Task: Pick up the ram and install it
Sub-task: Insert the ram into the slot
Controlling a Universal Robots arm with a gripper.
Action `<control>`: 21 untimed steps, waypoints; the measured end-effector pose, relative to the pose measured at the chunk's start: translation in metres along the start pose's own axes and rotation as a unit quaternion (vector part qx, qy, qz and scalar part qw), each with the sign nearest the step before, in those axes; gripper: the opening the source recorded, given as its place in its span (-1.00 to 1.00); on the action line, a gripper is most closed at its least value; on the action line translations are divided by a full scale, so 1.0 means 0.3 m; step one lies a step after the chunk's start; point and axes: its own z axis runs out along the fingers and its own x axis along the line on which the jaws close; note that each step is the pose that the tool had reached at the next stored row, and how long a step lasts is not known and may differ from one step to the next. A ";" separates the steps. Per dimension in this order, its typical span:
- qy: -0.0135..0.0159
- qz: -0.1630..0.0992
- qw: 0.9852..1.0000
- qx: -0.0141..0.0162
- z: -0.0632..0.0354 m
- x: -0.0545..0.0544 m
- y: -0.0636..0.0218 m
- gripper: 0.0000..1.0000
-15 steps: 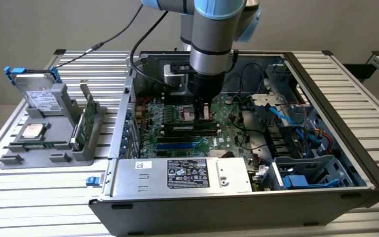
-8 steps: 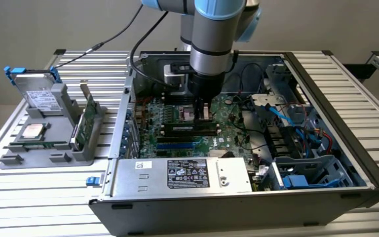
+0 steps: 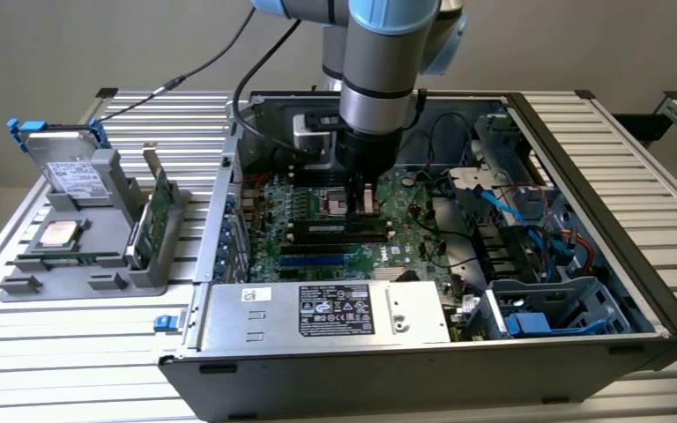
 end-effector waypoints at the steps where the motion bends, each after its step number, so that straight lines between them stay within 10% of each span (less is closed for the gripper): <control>1: 0.000 0.000 1.000 0.000 -0.002 0.000 0.000 -0.73; 21: 0.000 0.000 1.000 0.000 0.003 0.007 -0.004 -0.73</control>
